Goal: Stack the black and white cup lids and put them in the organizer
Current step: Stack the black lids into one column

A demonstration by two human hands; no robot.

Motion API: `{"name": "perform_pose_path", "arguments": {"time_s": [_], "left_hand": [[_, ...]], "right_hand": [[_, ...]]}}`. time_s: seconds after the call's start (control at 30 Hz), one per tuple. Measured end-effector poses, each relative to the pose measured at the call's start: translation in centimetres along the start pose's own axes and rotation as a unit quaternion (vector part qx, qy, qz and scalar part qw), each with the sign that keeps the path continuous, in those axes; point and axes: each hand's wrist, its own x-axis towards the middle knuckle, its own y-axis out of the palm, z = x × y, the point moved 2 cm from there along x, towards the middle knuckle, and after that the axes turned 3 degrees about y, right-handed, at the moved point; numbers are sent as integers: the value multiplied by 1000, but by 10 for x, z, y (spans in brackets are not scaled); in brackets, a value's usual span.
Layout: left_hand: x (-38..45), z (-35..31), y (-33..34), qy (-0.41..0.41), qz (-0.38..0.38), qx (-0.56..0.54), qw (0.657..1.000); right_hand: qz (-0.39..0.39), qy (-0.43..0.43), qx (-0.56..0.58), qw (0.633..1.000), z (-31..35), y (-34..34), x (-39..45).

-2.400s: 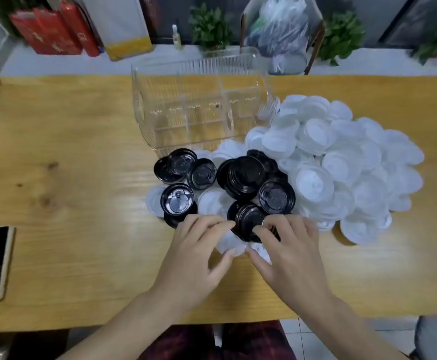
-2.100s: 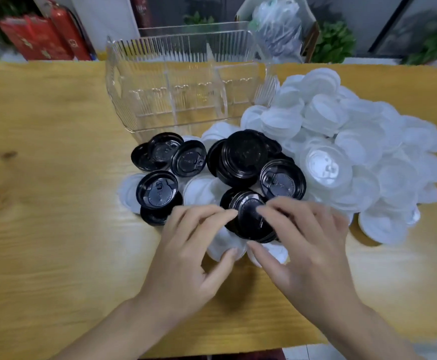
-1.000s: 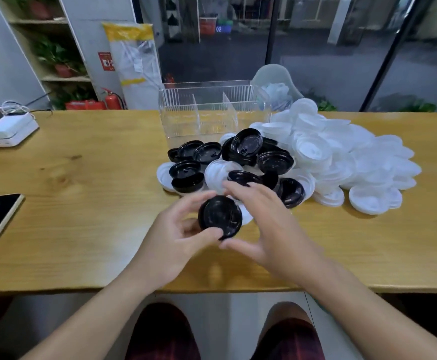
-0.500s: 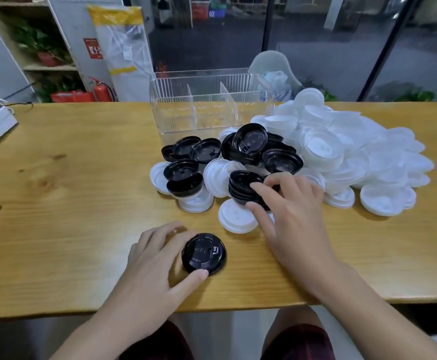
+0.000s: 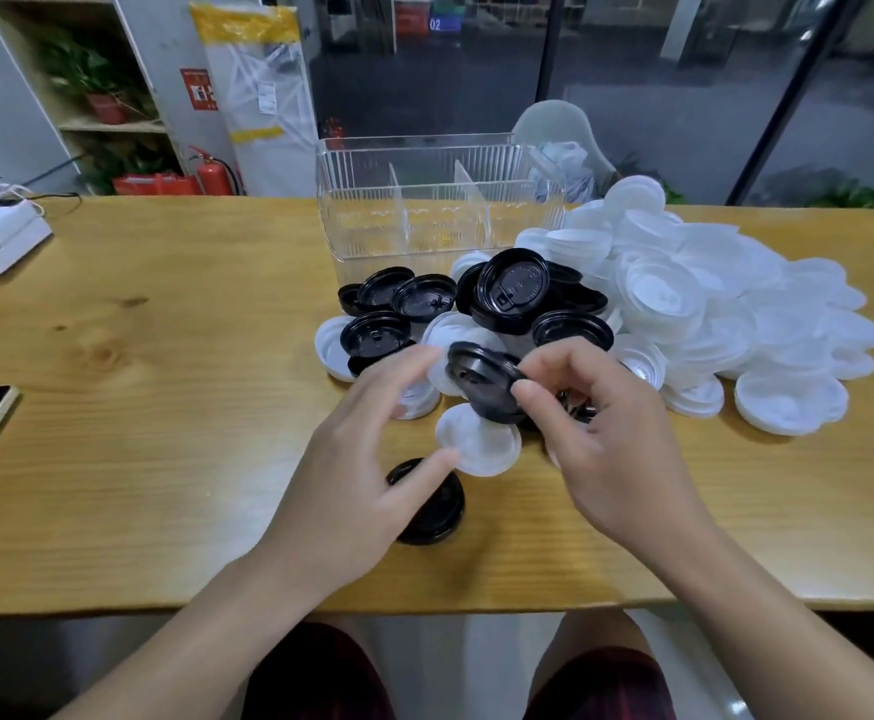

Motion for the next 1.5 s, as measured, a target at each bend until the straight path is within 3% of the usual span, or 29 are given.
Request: {"name": "perform_pose_path", "arguments": {"time_s": [0.1,0.33,0.6,0.8,1.0,1.37,1.5], "left_hand": [[4,-6,7,-2,-6,-62,998],[-11,-5,18,-50,-59,-126,989],[-15,15,-1,-30,17,-109,993],[-28,46,-25,-94,65,-118,986],[-39,43,-20,-86,143,6,986],[-33,40,-10,-60,163,29,984],[-38,45,-16,-63,180,40,981]], "right_hand": [[10,74,196,978,7,2,-7],[44,165,309,935,9,24,-30],[78,146,226,960,-1,22,-36],[25,96,82,992,-28,21,-52],[48,52,5,997,-38,29,-64],[122,-5,-141,982,-39,41,-62],[142,-10,-148,979,-39,41,-59]]}}
